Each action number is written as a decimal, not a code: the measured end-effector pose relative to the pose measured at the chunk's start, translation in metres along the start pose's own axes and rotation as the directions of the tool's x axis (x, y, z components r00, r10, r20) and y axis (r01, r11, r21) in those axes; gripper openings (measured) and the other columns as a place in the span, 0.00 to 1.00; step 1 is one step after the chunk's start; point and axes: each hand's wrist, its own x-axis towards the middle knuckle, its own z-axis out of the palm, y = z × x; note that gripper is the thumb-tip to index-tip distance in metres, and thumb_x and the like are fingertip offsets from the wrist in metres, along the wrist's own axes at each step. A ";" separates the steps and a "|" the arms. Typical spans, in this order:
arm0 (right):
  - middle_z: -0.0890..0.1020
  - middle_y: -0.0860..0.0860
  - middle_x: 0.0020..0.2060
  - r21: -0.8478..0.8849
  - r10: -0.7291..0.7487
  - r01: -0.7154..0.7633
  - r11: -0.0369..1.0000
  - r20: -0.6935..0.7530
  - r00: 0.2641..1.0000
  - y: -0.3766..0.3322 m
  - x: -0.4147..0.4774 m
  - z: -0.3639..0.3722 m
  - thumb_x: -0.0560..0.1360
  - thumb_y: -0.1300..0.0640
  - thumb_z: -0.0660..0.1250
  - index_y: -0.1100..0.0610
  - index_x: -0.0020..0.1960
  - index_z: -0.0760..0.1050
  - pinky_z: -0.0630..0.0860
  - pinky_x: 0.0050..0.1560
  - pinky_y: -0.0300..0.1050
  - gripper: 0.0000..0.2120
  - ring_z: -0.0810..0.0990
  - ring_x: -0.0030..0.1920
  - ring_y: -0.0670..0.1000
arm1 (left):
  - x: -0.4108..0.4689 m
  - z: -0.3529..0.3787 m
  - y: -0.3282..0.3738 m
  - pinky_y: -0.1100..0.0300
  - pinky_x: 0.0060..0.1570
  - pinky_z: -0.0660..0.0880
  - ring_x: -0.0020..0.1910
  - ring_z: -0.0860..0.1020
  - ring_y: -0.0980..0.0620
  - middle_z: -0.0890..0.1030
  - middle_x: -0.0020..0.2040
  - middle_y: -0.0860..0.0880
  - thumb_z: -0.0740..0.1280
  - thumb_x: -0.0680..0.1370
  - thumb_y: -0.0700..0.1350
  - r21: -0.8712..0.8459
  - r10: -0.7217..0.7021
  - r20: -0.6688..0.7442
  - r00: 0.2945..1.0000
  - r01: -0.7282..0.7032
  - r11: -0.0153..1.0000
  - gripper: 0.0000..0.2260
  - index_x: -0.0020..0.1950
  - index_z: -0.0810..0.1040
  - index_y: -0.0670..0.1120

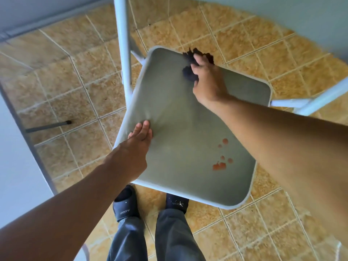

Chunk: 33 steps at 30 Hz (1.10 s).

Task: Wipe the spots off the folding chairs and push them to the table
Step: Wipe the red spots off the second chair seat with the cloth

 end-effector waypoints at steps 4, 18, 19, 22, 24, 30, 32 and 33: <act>0.68 0.60 0.74 0.168 -0.181 0.172 0.971 0.042 0.983 -0.042 -0.118 0.037 0.77 0.66 0.51 0.67 0.68 0.72 0.53 0.78 0.51 0.23 0.62 0.76 0.60 | -0.002 -0.004 0.006 0.59 0.73 0.41 0.77 0.40 0.49 0.37 0.78 0.47 0.54 0.74 0.32 0.030 -0.017 0.011 1.000 0.017 0.999 0.35 0.78 0.43 0.43; 0.74 0.61 0.69 0.080 -0.391 0.384 0.920 0.106 0.914 0.054 -0.136 0.008 0.84 0.60 0.51 0.65 0.64 0.77 0.58 0.77 0.51 0.19 0.70 0.71 0.62 | 0.003 -0.002 0.014 0.55 0.74 0.45 0.77 0.40 0.47 0.39 0.78 0.45 0.53 0.76 0.32 0.059 -0.073 0.021 0.997 0.072 0.996 0.32 0.78 0.44 0.41; 0.72 0.62 0.70 0.038 -0.294 0.292 0.956 0.066 0.953 0.060 -0.104 -0.002 0.83 0.61 0.49 0.66 0.65 0.76 0.55 0.77 0.49 0.21 0.68 0.72 0.64 | 0.004 0.000 0.015 0.53 0.74 0.47 0.77 0.41 0.46 0.40 0.78 0.44 0.54 0.77 0.33 0.029 -0.087 -0.001 0.996 0.087 0.996 0.31 0.78 0.46 0.41; 0.68 0.62 0.73 -0.006 0.004 -0.004 1.000 0.032 0.999 0.066 -0.030 -0.025 0.79 0.66 0.57 0.66 0.67 0.73 0.63 0.71 0.46 0.18 0.67 0.72 0.63 | 0.005 0.006 0.016 0.50 0.75 0.49 0.77 0.47 0.43 0.47 0.79 0.42 0.58 0.76 0.34 0.019 -0.090 -0.079 0.993 0.092 0.996 0.30 0.77 0.53 0.39; 0.70 0.61 0.70 0.053 0.122 -0.123 0.991 0.022 0.992 0.056 -0.013 -0.029 0.80 0.63 0.60 0.66 0.64 0.74 0.68 0.63 0.37 0.15 0.71 0.68 0.61 | 0.003 0.011 0.016 0.46 0.74 0.52 0.75 0.58 0.38 0.59 0.76 0.38 0.64 0.71 0.33 0.035 -0.050 -0.197 0.979 0.058 0.998 0.29 0.73 0.64 0.35; 0.64 0.57 0.76 0.161 -0.091 0.081 0.984 0.054 0.994 0.016 -0.126 0.014 0.77 0.69 0.55 0.64 0.70 0.71 0.54 0.78 0.54 0.23 0.58 0.77 0.58 | -0.004 0.016 0.045 0.38 0.70 0.60 0.69 0.68 0.35 0.68 0.70 0.35 0.59 0.67 0.33 0.054 0.047 -0.362 0.931 -0.030 0.998 0.28 0.68 0.70 0.35; 0.65 0.58 0.76 0.212 -0.208 0.181 0.960 0.113 0.972 0.003 -0.192 0.028 0.79 0.66 0.49 0.66 0.69 0.71 0.54 0.78 0.55 0.23 0.58 0.78 0.58 | -0.001 0.020 0.055 0.43 0.70 0.62 0.71 0.66 0.38 0.66 0.73 0.38 0.54 0.68 0.34 0.041 0.089 -0.343 0.935 -0.080 0.996 0.30 0.71 0.67 0.37; 0.65 0.57 0.76 0.228 -0.266 0.230 0.946 0.145 0.953 -0.001 -0.225 0.032 0.80 0.65 0.48 0.66 0.70 0.71 0.55 0.78 0.56 0.22 0.57 0.78 0.57 | -0.001 0.022 0.058 0.45 0.70 0.62 0.72 0.65 0.40 0.64 0.74 0.40 0.54 0.68 0.34 0.024 0.097 -0.326 0.941 -0.094 0.995 0.31 0.72 0.65 0.38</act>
